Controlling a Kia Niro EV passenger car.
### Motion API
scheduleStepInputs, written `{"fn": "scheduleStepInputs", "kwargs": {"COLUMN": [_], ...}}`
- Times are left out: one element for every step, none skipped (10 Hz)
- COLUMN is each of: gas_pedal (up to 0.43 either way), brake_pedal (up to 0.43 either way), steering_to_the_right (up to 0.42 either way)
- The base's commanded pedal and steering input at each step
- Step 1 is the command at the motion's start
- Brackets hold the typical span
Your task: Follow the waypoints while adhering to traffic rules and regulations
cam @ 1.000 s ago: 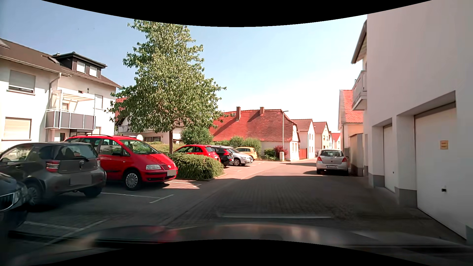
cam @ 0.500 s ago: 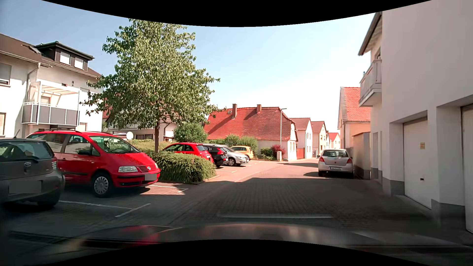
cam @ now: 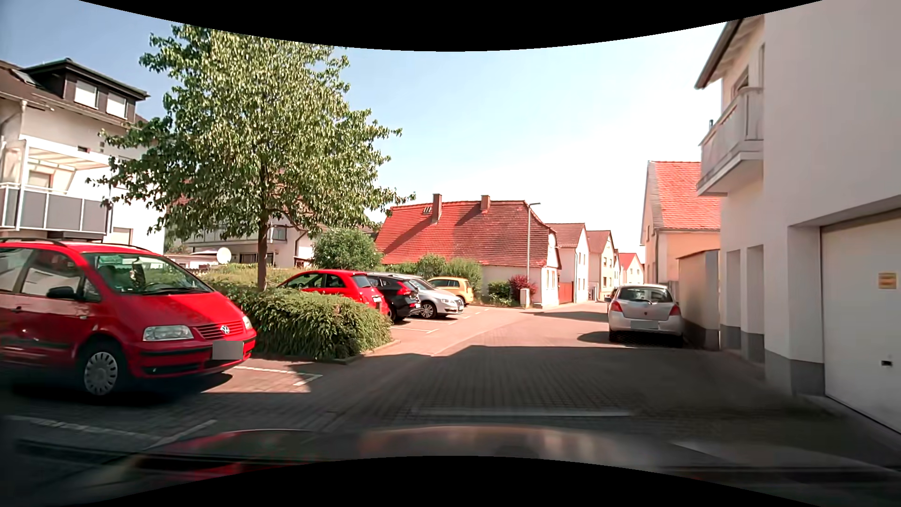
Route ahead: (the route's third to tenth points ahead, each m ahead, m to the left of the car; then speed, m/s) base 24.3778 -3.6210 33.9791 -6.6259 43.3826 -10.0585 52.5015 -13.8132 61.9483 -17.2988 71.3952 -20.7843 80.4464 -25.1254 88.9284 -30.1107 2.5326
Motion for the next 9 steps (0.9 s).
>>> {"fn": "scheduleStepInputs", "kwargs": {"gas_pedal": [0.000,0.000,0.000,0.000,0.000,0.000,0.000,0.000,0.000], "brake_pedal": [0.000,0.000,0.000,0.000,0.000,0.000,0.000,0.000,0.000], "steering_to_the_right": [0.078,0.079,0.080,0.080,0.081,0.081,0.080,0.079,0.077]}}
